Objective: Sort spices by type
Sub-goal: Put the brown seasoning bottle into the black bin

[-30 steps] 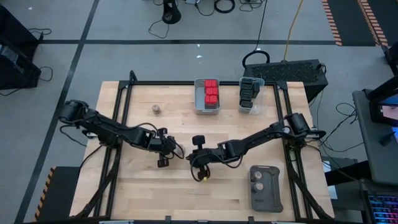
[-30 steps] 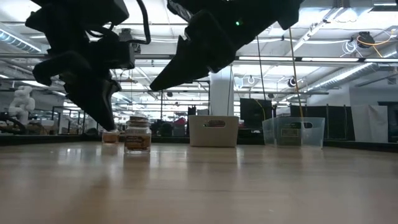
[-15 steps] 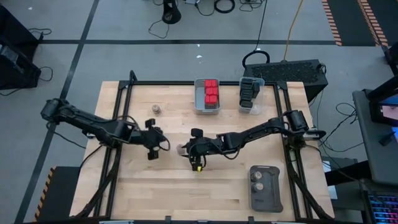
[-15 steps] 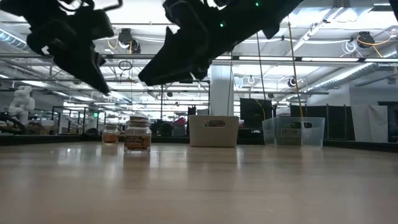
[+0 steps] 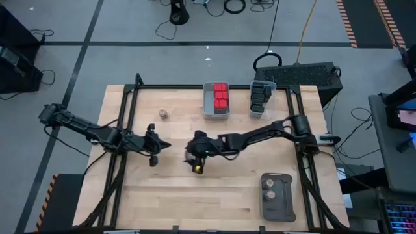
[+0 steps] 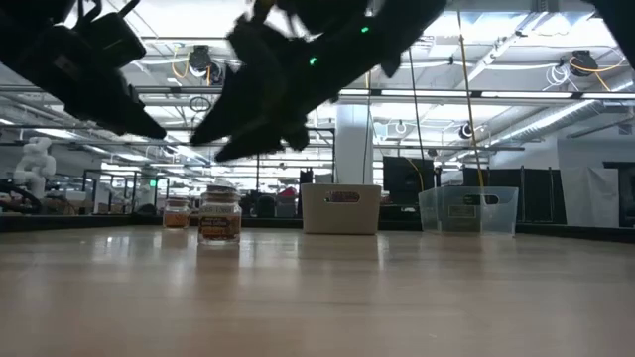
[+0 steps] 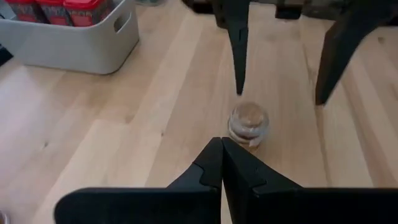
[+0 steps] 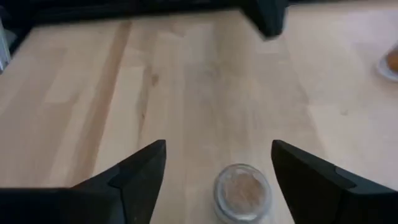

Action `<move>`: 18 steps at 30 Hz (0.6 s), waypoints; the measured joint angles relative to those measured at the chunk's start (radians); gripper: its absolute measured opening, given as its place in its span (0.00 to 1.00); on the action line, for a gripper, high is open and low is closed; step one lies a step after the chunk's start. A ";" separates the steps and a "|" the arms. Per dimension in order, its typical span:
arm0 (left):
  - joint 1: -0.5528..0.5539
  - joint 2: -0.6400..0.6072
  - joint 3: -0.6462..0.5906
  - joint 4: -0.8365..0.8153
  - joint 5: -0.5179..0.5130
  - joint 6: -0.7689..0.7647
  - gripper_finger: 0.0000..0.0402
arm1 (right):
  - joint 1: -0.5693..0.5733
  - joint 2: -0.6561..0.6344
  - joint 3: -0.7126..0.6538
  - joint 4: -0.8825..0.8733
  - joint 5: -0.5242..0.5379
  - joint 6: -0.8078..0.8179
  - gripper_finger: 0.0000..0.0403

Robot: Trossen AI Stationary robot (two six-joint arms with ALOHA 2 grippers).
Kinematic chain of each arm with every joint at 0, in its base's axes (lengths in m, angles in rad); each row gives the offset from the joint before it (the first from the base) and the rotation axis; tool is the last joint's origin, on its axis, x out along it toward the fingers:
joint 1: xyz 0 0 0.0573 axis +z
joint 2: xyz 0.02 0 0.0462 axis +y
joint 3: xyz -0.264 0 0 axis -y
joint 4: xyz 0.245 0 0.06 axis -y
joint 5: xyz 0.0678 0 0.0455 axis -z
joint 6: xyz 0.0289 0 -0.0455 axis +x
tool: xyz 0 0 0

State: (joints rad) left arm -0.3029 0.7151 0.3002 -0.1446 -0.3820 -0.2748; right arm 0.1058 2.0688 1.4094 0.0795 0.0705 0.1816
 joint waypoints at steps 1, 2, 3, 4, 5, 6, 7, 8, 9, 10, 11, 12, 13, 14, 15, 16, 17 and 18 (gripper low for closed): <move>-0.004 -0.007 -0.011 0.007 -0.004 -0.004 0.02 | -0.003 0.022 0.035 -0.039 -0.017 0.000 0.69; -0.008 -0.008 -0.019 0.023 -0.010 -0.004 0.02 | -0.005 0.042 0.070 -0.103 -0.021 -0.007 0.70; -0.010 -0.013 -0.026 0.027 -0.019 0.004 0.02 | -0.007 0.064 0.110 -0.170 -0.021 -0.027 0.71; -0.011 -0.021 -0.033 0.020 -0.025 0.020 0.02 | -0.009 0.082 0.149 -0.224 -0.021 -0.043 0.71; -0.012 -0.023 -0.035 0.016 -0.033 0.025 0.02 | -0.009 0.097 0.185 -0.272 -0.018 -0.048 0.72; -0.012 -0.023 -0.034 0.024 -0.038 0.028 0.02 | -0.010 0.107 0.217 -0.315 -0.018 -0.048 0.72; -0.012 -0.027 -0.033 0.021 -0.040 0.032 0.02 | -0.012 0.115 0.247 -0.341 -0.018 -0.046 0.72; -0.012 -0.034 -0.033 0.014 -0.041 0.046 0.02 | -0.013 0.129 0.274 -0.352 -0.018 -0.041 0.72; -0.012 -0.035 -0.033 0.020 -0.042 0.056 0.02 | -0.013 0.135 0.293 -0.355 -0.017 -0.039 0.72; -0.012 -0.035 -0.033 0.026 -0.043 0.070 0.02 | -0.013 0.138 0.301 -0.368 -0.015 -0.039 0.72; -0.012 -0.037 -0.033 0.023 -0.043 0.076 0.02 | -0.013 0.139 0.301 -0.381 -0.011 -0.037 0.72; -0.012 -0.042 -0.033 0.020 -0.043 0.083 0.02 | -0.014 0.146 0.301 -0.381 -0.008 -0.034 0.72; -0.012 -0.044 -0.033 0.025 -0.043 0.089 0.02 | -0.015 0.151 0.301 -0.384 0.006 -0.028 0.72; -0.012 -0.045 -0.033 0.028 -0.042 0.093 0.02 | -0.015 0.153 0.301 -0.409 0.026 -0.019 0.72; -0.012 -0.044 -0.033 0.025 -0.042 0.098 0.02 | -0.016 0.154 0.300 -0.437 0.036 -0.015 0.72; -0.012 -0.044 -0.033 0.023 -0.042 0.099 0.02 | -0.018 0.155 0.300 -0.446 0.037 -0.011 0.72; -0.012 -0.044 -0.033 0.025 -0.042 0.098 0.02 | -0.019 0.160 0.301 -0.440 0.035 -0.008 0.72; -0.012 -0.044 -0.033 0.031 -0.042 0.099 0.02 | -0.020 0.162 0.301 -0.437 0.033 -0.002 0.72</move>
State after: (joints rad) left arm -0.3149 0.6714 0.2676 -0.1136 -0.4240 -0.1761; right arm 0.0860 2.2312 1.7103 -0.3577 0.1039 0.1794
